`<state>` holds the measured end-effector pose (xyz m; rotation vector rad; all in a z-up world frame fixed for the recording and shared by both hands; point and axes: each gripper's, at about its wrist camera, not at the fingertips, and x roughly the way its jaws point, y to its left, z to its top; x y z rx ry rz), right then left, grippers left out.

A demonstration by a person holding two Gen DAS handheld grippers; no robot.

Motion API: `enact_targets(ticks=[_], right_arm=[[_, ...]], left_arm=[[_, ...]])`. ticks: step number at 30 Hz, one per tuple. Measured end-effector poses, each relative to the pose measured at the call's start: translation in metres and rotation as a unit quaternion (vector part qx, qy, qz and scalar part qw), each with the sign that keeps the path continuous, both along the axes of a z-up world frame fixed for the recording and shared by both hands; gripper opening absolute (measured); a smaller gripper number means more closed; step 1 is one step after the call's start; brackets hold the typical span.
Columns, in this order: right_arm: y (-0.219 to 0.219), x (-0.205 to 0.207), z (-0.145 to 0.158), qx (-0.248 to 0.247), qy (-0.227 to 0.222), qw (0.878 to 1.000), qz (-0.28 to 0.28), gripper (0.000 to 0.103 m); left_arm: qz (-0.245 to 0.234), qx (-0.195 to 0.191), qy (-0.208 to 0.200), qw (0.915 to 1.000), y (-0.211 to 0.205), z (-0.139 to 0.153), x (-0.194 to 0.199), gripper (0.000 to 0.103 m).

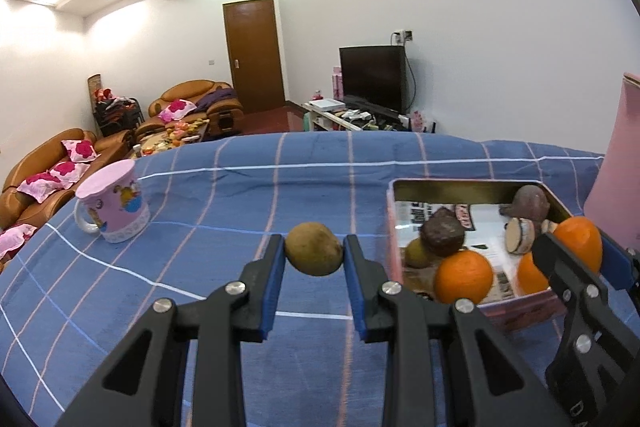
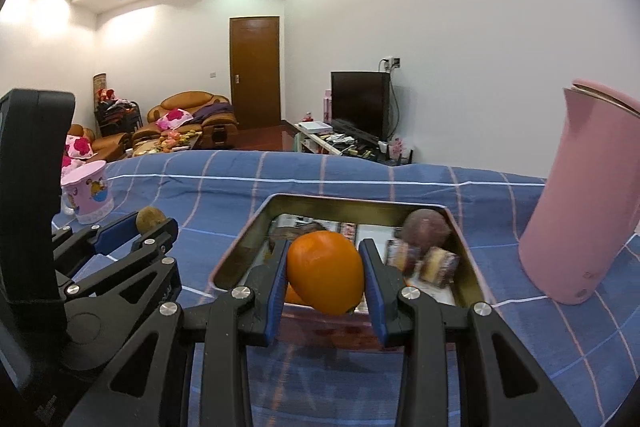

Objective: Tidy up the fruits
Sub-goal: 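Lift and carry the kiwi and orange with both grippers over the tin box, then lower the kiwi and orange into the tin box and open both grippers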

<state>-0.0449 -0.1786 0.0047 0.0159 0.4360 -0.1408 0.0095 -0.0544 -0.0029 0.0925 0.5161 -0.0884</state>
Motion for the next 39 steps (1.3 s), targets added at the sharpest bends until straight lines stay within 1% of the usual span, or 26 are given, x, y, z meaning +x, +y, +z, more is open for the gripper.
enact_targets(ticks=[9,20,32,39], right_arm=[[-0.032,-0.004,0.000,-0.003,0.000,1.000,-0.028,0.037],[-0.054,-0.003,0.002,-0.011,-0.002,0.998,-0.055,0.037],[-0.065,0.008,0.003,-0.022,-0.010,0.997,-0.075,0.037],[-0.071,0.022,0.004,-0.019,-0.008,0.996,-0.082,0.037]], left_arm=[[-0.022,0.000,0.000,0.9998,-0.026,0.000,-0.001,0.031],[-0.052,-0.004,0.003,0.9986,-0.061,0.003,0.000,0.031],[-0.058,-0.018,0.015,0.9980,-0.077,0.002,0.017,0.031],[-0.057,-0.029,0.027,0.9976,-0.082,0.000,0.029,0.031]])
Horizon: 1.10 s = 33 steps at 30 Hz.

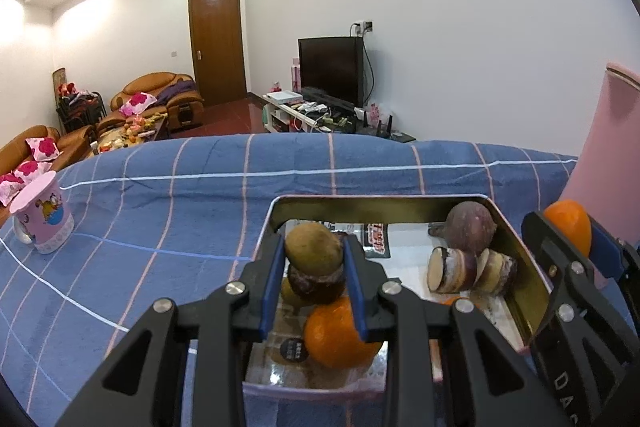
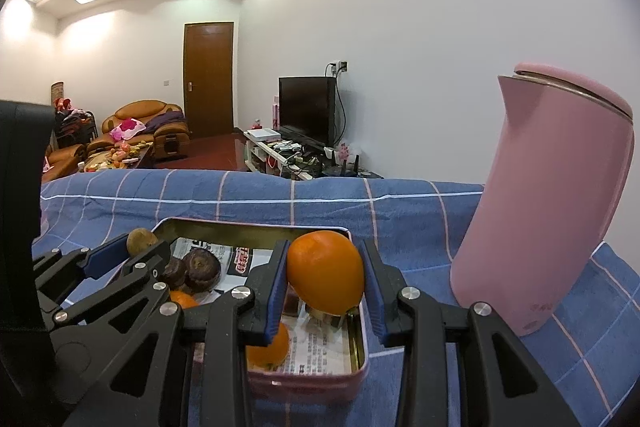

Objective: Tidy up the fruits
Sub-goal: 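Lower the kiwi and orange into the tin box and open both grippers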

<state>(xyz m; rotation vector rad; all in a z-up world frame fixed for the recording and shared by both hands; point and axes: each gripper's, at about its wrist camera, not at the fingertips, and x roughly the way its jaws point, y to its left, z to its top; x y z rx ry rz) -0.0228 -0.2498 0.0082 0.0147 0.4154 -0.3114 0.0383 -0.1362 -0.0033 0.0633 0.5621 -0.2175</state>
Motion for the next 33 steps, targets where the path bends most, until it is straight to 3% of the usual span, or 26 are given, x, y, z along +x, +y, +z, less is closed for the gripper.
enact_targets(ticks=[21,30,33], right_arm=[[-0.011,0.051,-0.005,0.017,0.032,0.999,0.015,0.037],[-0.023,0.077,-0.017,0.075,0.084,0.992,0.060,0.037],[-0.019,0.081,-0.019,0.074,0.091,0.991,0.071,0.038]], left_arm=[[0.004,-0.010,0.048,0.9988,-0.002,-0.010,0.039,0.031],[0.002,-0.010,0.082,0.9965,-0.005,-0.016,0.050,0.031],[0.002,-0.018,0.089,0.9959,-0.003,-0.017,0.052,0.031]])
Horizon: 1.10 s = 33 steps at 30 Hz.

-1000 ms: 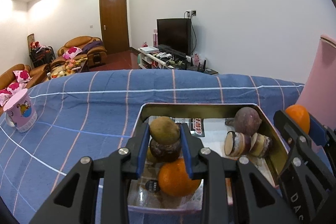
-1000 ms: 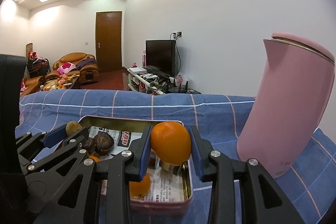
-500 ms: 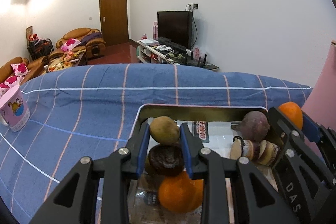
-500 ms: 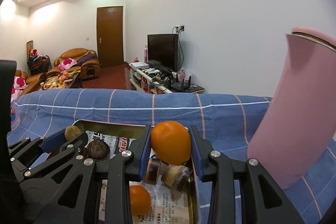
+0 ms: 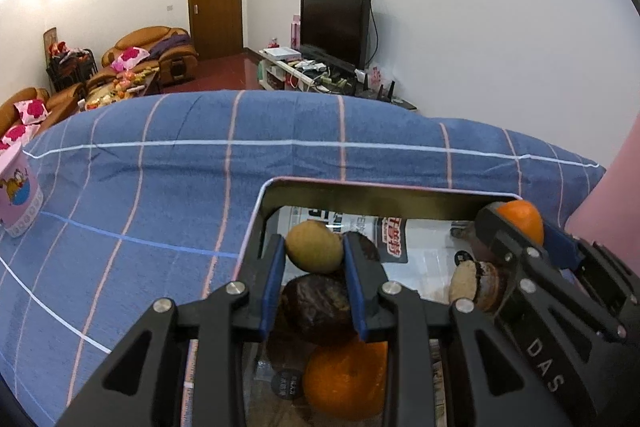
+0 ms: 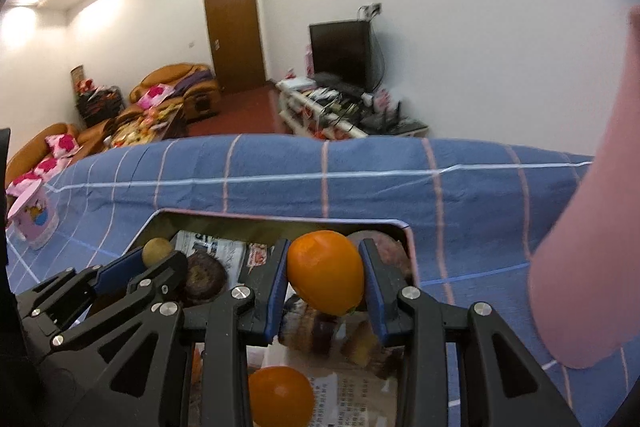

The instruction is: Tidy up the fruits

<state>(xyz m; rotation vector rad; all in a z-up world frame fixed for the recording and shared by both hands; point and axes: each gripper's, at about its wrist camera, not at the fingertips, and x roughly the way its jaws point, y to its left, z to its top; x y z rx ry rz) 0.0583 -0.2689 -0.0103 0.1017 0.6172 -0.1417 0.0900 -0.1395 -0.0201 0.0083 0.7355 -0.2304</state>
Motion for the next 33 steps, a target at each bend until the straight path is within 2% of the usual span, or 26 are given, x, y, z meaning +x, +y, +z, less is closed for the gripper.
enact_targets(ticks=[7,12,16,19,24,25,26,27,28,30,33], right_arm=[[0.004,0.001,0.000,0.005,-0.004,1.000,0.030,0.038],[0.005,0.005,-0.003,0.026,0.002,0.998,0.054,0.038],[0.004,0.005,-0.004,0.036,0.004,0.998,0.057,0.038],[-0.001,0.001,-0.004,0.055,-0.003,0.997,0.056,0.038],[-0.010,-0.017,0.003,0.063,-0.036,0.997,0.025,0.038],[-0.011,-0.020,0.004,0.064,-0.043,0.997,0.019,0.043],[-0.013,-0.025,0.006,0.068,-0.052,0.996,0.013,0.051],[-0.015,-0.029,0.009,0.068,-0.063,0.996,0.005,0.072],[-0.014,-0.034,0.012,0.064,-0.081,0.995,-0.007,0.082],[-0.011,-0.043,0.017,0.053,-0.111,0.992,-0.012,0.084],[-0.005,-0.046,0.019,0.037,-0.109,0.993,-0.017,0.085]], left_arm=[[0.000,-0.006,-0.004,1.0000,0.005,0.002,0.000,0.031],[0.000,-0.006,-0.004,1.0000,0.004,0.002,-0.001,0.031],[-0.003,-0.007,-0.005,1.0000,0.005,0.001,-0.005,0.030],[-0.003,-0.002,-0.018,0.9998,0.005,0.004,-0.010,0.034],[-0.001,0.005,-0.041,0.9992,0.003,0.008,-0.023,0.056],[-0.006,0.003,-0.041,0.9991,0.003,0.008,-0.024,0.066],[-0.018,0.000,-0.044,0.9989,0.000,0.009,-0.028,0.080],[-0.019,0.004,-0.051,0.9985,-0.002,0.011,-0.032,0.088],[-0.015,0.015,-0.067,0.9975,-0.005,0.014,-0.037,0.101],[-0.010,0.032,-0.108,0.9936,-0.008,0.020,-0.050,0.103],[-0.028,0.052,-0.123,0.9906,-0.017,0.021,-0.058,0.103]])
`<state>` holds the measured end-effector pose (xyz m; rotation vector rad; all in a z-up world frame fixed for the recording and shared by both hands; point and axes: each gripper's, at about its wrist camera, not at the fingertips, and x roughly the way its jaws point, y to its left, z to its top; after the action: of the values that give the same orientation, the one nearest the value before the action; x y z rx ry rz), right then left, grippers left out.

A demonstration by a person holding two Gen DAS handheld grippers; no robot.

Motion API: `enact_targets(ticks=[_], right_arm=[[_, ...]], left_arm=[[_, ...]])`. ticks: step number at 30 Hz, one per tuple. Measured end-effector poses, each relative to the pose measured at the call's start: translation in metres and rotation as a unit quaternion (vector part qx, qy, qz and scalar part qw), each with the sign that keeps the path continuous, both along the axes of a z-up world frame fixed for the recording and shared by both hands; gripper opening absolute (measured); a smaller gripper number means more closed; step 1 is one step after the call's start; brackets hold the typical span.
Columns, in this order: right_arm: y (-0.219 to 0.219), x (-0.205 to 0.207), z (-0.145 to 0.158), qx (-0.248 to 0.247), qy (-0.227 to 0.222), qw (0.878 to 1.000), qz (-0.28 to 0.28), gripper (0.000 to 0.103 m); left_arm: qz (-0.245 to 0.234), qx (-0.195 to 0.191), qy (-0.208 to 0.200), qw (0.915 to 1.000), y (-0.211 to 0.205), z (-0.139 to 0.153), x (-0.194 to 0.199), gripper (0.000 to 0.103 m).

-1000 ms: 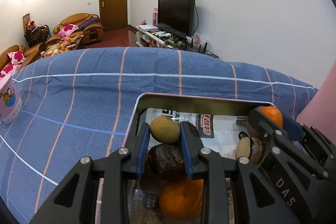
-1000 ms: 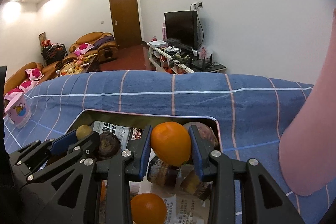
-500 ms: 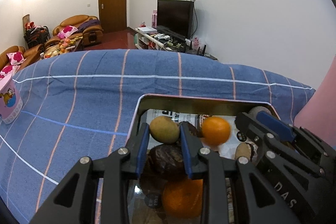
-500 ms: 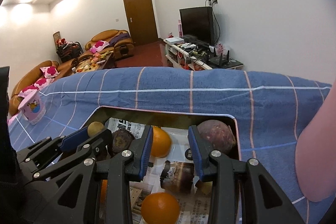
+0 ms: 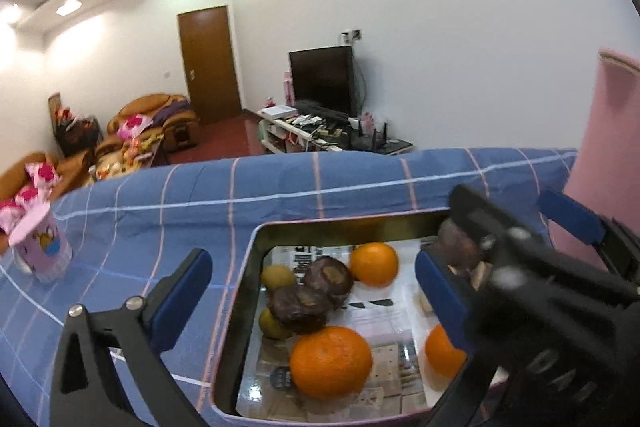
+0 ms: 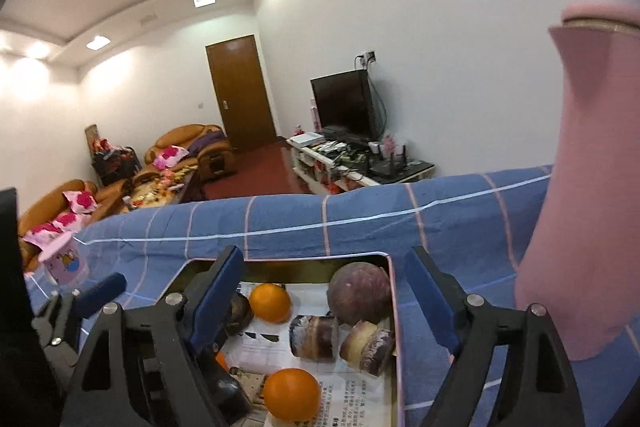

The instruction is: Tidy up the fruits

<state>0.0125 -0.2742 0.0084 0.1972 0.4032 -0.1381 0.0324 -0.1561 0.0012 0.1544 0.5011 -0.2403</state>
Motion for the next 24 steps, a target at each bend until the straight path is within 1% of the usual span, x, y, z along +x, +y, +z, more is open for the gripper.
enact_targets(ticks=[2,5,11,13,18,24], right_arm=[[0.001,0.001,-0.003,0.000,0.010,1.000,0.000,0.085],[0.000,0.002,-0.005,0.001,0.019,1.000,-0.009,0.085],[-0.005,-0.007,-0.005,0.007,0.007,1.000,-0.025,0.085],[-0.007,-0.012,-0.004,0.007,0.000,0.999,-0.033,0.085],[-0.004,-0.027,0.001,-0.005,-0.030,0.998,-0.052,0.085],[0.011,-0.042,0.006,-0.042,-0.050,0.997,-0.051,0.085]], left_arm=[[-0.002,0.008,0.000,1.0000,-0.002,0.001,0.000,0.103],[0.001,0.008,0.006,0.9999,-0.001,0.001,0.002,0.103],[0.001,-0.001,0.034,0.9994,0.004,-0.003,0.008,0.103],[0.003,-0.004,0.035,0.9994,0.005,-0.003,0.005,0.103],[0.021,-0.022,0.002,0.9995,0.017,0.003,-0.009,0.103],[0.034,-0.042,-0.030,0.9981,0.034,0.008,-0.027,0.103]])
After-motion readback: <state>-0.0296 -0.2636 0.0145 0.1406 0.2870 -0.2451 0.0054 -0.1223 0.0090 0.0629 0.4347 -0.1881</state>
